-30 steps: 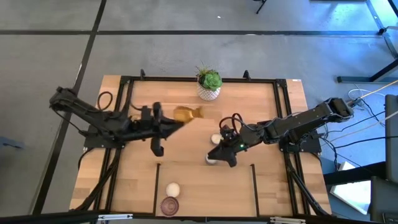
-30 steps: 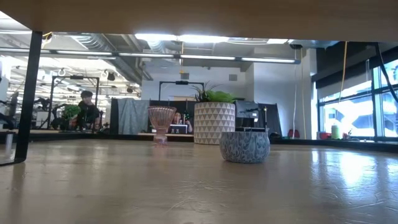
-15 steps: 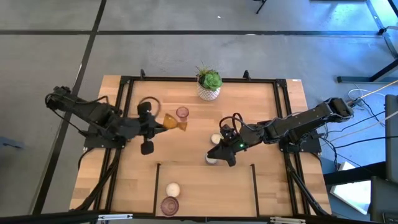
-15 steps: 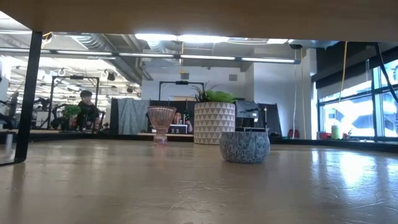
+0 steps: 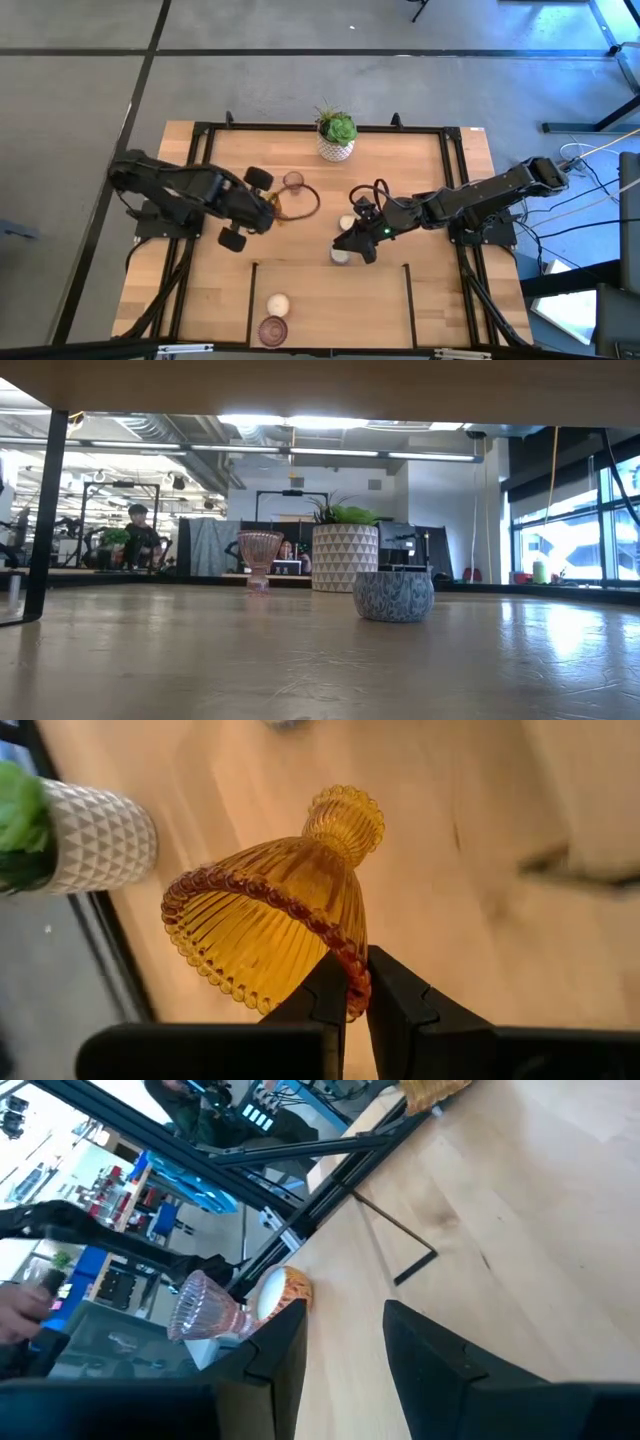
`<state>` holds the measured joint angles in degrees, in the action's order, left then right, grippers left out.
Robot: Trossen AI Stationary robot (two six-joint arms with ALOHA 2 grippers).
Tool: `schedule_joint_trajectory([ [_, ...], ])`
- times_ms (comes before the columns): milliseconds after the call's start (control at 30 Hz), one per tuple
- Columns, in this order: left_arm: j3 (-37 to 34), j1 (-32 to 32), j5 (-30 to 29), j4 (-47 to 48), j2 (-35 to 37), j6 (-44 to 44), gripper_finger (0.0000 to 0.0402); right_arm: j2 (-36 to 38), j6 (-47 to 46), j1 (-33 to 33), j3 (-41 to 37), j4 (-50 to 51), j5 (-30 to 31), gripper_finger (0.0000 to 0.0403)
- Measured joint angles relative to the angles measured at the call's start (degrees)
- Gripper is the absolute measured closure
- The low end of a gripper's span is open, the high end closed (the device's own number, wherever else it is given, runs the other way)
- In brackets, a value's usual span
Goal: Pick & Place candle stick holders
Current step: Put the yellow candle holder on the shelf
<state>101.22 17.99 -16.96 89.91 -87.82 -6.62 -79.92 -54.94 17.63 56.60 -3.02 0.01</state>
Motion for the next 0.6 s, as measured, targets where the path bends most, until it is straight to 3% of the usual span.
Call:
schedule_joint_trajectory([
  [233, 1.76, 3.61, 0.74, 0.13, -5.91, -9.96, 0.0386, 0.0, 1.01, -0.07, 0.0, 0.71, 0.02, 0.0265],
  [467, 7.05, 7.75, 1.56, 0.12, -11.14, -13.9, 0.0386, 0.0, 1.41, -0.07, 0.0, 1.12, 1.07, 0.0265],
  [600, 11.84, 9.73, -2.0, 0.07, -13.93, -15.95, 0.0386, 0.0, 1.41, -0.07, 0.0, 1.36, 1.37, 0.0265],
])
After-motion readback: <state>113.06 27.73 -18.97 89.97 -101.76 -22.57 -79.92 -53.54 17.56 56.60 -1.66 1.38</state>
